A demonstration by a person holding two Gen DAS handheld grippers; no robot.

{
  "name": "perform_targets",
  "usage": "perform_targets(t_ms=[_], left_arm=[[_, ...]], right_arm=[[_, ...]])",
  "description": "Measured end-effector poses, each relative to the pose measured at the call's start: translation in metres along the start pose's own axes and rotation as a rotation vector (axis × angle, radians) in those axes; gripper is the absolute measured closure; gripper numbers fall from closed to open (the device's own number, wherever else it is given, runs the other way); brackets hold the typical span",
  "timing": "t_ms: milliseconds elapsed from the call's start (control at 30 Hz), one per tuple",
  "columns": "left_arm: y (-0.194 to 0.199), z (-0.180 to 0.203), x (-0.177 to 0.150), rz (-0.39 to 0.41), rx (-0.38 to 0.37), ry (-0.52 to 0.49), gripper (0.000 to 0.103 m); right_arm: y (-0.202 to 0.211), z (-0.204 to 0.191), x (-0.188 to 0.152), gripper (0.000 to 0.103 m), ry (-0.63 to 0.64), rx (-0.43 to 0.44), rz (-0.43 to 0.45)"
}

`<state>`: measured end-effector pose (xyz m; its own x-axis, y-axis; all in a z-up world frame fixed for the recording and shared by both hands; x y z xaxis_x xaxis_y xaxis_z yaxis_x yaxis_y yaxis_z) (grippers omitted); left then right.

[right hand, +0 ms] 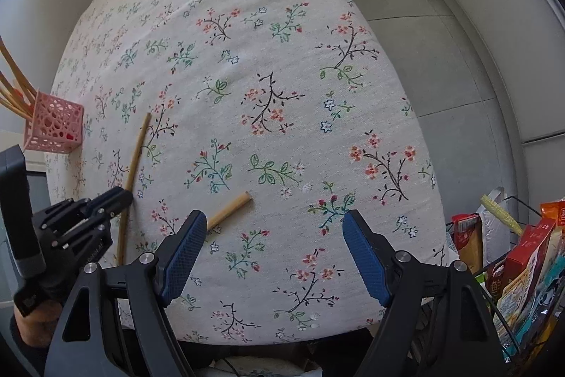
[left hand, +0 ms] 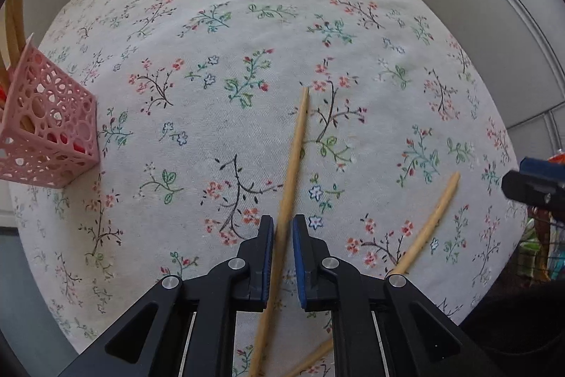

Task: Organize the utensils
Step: 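Grasp a chopstick with the left gripper while the right gripper grasps the other, then carry both chopsticks upright to the pink basket and lower them in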

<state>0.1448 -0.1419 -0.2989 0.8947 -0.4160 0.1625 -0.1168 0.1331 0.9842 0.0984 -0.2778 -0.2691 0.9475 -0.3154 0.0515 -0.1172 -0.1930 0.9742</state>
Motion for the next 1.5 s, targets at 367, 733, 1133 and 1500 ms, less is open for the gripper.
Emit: perform_targets(t_ms=[367, 733, 1133, 1500], left_arm=[[-0.012, 0.008, 0.034, 0.047, -0.005, 0.022, 0.087], [-0.005, -0.013, 0.034, 0.065, 0.018, 0.033, 0.097], [0.041, -0.056, 0.02, 0.191, 0.009, 0.13, 0.097], [0.05, -0.092, 0.007, 0.208, 0.027, 0.201, 0.097]], right_arm=[[-0.031, -0.021, -0.01, 0.021, -0.036, 0.101, -0.118], [-0.052, -0.047, -0.007, 0.026, -0.101, 0.126, -0.13], [-0.057, -0.081, 0.003, 0.075, 0.036, -0.037, -0.041], [-0.068, -0.111, 0.033, 0.093, 0.037, -0.009, -0.034]])
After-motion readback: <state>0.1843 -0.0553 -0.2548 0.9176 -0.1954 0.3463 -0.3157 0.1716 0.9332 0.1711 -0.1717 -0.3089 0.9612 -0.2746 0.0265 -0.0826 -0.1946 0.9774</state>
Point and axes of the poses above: each gripper's, at about its wrist camera, not at the fingertips, and y roughly against the way its jaws point, z to its right, x to its top, the point moved 10 cm from there along -y, roughly the way its jaws point, and after that the axes turned 2 degrees about -z, right-handed, at the moved point
